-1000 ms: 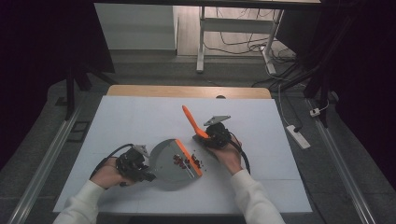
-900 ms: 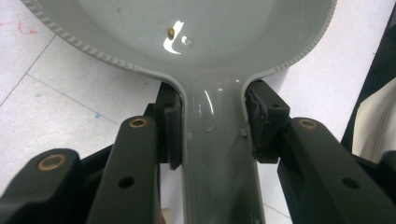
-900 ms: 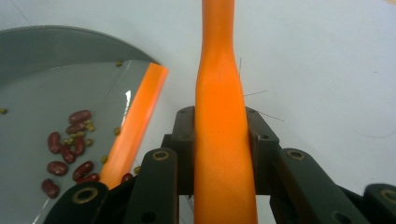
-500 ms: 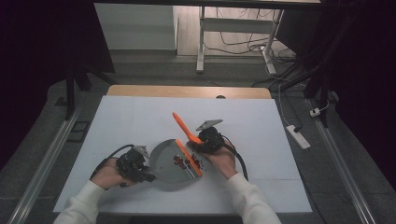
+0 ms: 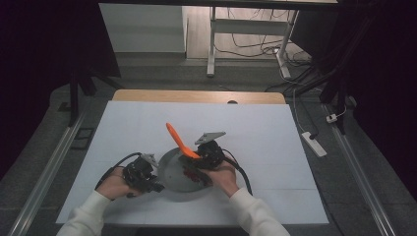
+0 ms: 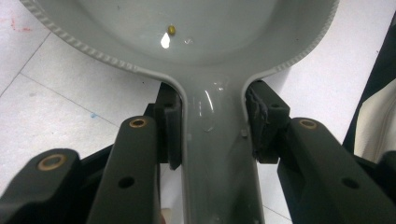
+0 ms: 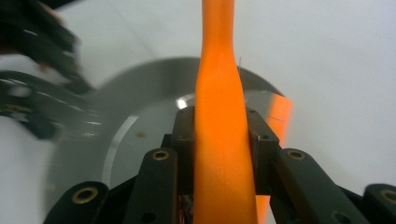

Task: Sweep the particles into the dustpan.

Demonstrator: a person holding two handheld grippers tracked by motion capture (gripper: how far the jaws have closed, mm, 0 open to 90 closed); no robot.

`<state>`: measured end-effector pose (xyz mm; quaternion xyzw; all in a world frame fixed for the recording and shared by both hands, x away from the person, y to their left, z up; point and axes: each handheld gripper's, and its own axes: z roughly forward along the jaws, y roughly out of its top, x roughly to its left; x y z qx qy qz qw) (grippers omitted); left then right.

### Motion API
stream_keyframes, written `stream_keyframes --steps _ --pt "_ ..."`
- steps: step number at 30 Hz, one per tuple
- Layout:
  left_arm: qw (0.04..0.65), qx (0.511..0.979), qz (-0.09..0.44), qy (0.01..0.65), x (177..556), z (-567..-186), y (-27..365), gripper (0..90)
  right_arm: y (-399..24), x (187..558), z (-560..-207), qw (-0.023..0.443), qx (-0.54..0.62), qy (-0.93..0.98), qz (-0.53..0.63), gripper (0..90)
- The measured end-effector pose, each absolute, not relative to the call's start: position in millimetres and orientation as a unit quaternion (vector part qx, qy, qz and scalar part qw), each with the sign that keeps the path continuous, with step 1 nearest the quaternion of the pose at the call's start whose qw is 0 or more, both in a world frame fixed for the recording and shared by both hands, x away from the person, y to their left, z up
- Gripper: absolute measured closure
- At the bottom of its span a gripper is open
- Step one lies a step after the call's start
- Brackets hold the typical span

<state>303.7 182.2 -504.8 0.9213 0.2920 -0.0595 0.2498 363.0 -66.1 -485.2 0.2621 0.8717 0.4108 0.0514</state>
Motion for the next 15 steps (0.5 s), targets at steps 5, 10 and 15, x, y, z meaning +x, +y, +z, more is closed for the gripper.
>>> stream_keyframes --steps 5,10,15 --pt "0.25 0.921 -0.061 0.292 303 -506 182 61.4 -75 362 -472 0.071 0.266 0.86 0.431 70.0" --pt "0.25 0.922 -0.061 0.291 303 -506 183 61.4 -98 370 -466 0.098 0.287 0.853 0.425 70.0" --pt "0.25 0.922 -0.058 0.291 300 -506 183 61.4 -112 373 -467 0.113 0.297 0.853 0.414 70.0"
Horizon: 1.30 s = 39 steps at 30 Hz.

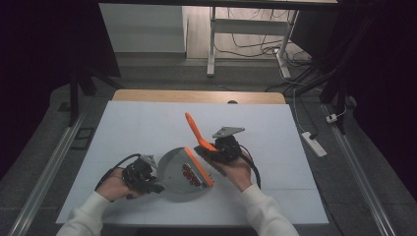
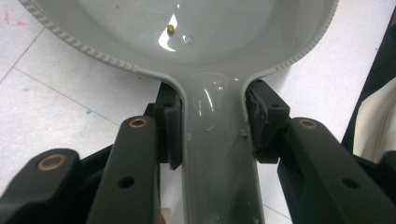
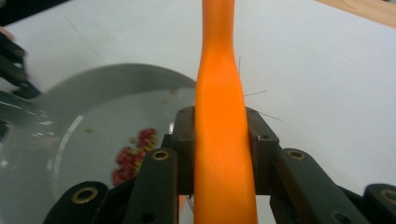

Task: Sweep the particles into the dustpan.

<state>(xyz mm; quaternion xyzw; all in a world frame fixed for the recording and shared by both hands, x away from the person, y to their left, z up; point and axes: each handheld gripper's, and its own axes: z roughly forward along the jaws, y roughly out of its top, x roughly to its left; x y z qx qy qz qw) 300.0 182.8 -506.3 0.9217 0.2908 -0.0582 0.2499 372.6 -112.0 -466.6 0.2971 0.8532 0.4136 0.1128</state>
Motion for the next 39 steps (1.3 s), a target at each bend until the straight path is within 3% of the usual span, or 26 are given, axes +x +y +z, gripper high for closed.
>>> stream_keyframes --steps 20,39 --pt "0.257 0.923 -0.065 0.279 287 -500 178 61.4 -147 361 -484 0.136 0.331 0.859 0.367 70.0" --pt "0.249 0.925 -0.069 0.279 286 -502 172 61.6 -115 326 -492 0.14 0.287 0.876 0.362 69.7"
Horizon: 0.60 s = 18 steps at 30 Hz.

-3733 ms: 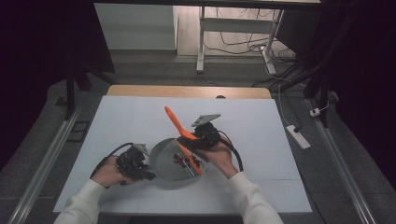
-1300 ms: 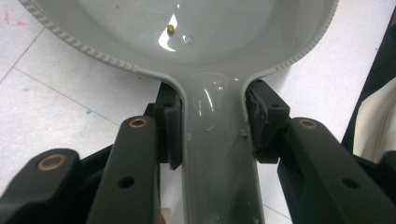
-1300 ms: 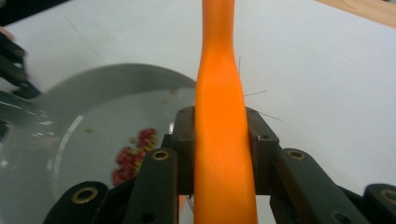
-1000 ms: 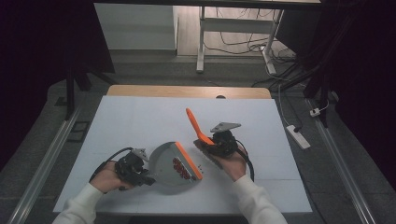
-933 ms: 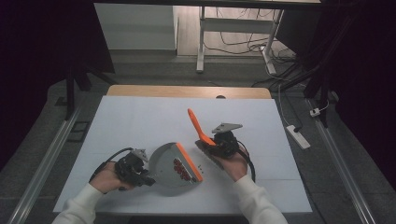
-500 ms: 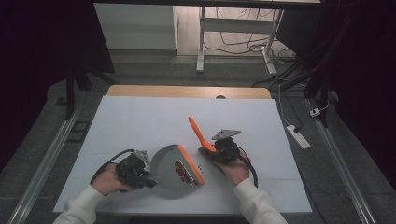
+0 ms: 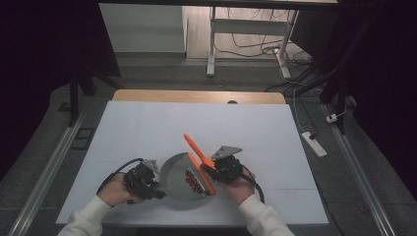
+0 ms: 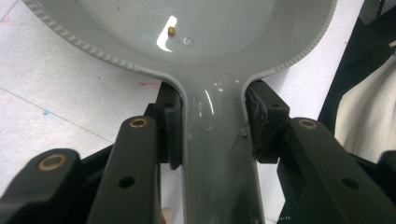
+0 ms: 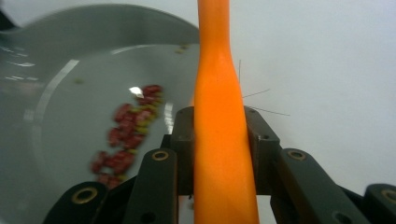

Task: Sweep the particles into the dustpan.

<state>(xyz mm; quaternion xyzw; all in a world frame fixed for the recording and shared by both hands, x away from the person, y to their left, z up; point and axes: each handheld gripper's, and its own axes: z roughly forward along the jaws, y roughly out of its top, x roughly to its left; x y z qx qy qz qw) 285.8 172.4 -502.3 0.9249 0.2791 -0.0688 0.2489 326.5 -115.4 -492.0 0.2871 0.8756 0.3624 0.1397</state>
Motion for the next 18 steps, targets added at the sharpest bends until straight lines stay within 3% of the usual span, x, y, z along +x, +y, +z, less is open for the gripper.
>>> stream_keyframes --steps 3,8,18 --pt "0.248 0.925 -0.069 0.28 286 -503 172 61.6 -107 321 -492 0.137 0.279 0.876 0.368 69.7" --pt "0.249 0.924 -0.07 0.281 286 -504 172 61.6 -101 315 -486 0.081 0.277 0.862 0.418 70.0" --pt "0.251 0.923 -0.071 0.281 286 -505 173 61.6 -136 330 -466 0.127 0.315 0.83 0.443 70.0"
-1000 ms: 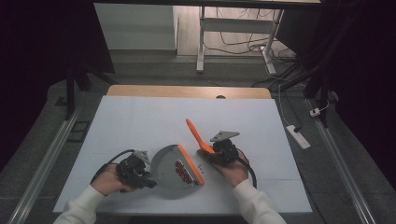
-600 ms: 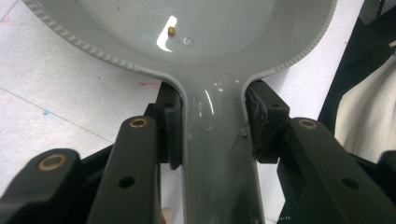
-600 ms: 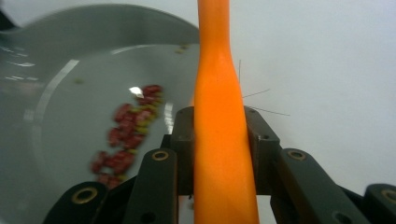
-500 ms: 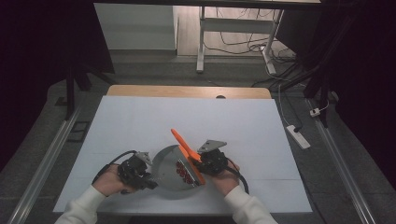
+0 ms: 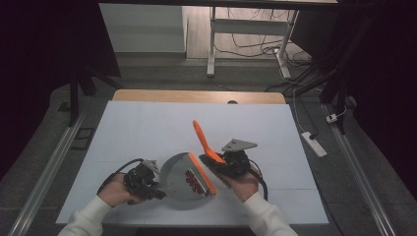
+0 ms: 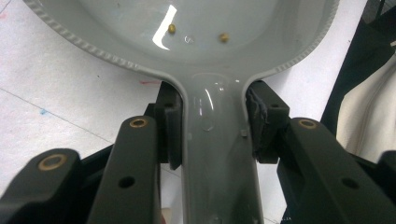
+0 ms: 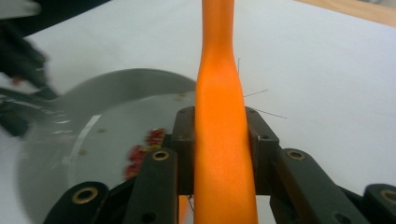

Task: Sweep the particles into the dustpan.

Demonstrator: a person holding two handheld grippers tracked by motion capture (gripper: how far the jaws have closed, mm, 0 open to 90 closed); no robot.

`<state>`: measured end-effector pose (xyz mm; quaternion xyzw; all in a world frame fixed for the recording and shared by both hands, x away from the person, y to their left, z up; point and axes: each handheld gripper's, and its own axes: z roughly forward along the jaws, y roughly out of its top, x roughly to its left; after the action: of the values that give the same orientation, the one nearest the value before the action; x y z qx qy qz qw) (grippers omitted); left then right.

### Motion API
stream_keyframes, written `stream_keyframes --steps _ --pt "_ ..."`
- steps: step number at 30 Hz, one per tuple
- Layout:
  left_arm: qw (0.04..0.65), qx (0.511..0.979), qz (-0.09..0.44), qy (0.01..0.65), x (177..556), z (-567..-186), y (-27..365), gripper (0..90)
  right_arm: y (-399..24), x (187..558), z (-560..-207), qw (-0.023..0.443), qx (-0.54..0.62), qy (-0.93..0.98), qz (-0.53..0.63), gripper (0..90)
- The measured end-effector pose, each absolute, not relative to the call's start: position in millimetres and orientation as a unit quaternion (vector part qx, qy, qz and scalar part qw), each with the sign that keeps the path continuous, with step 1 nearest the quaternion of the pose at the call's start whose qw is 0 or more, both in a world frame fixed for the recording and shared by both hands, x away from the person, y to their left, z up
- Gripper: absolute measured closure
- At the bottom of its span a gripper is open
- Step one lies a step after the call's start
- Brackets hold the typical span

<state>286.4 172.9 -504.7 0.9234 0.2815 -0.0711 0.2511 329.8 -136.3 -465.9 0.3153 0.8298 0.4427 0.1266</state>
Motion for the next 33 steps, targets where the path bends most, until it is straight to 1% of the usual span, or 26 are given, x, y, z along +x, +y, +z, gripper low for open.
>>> stream_keyframes --steps 4,10,23,33 --pt "0.25 0.924 -0.07 0.282 286 -505 173 61.5 -152 340 -470 0.128 0.343 0.822 0.437 70.0" --pt "0.264 0.922 -0.058 0.277 285 -505 175 61.6 -161 347 -475 0.136 0.355 0.822 0.424 70.0" --pt "0.287 0.918 -0.035 0.272 281 -511 174 61.6 -171 348 -475 0.142 0.361 0.821 0.42 70.0" --pt "0.314 0.902 -0.016 0.295 277 -510 180 61.6 -186 346 -468 0.151 0.363 0.813 0.429 70.0"
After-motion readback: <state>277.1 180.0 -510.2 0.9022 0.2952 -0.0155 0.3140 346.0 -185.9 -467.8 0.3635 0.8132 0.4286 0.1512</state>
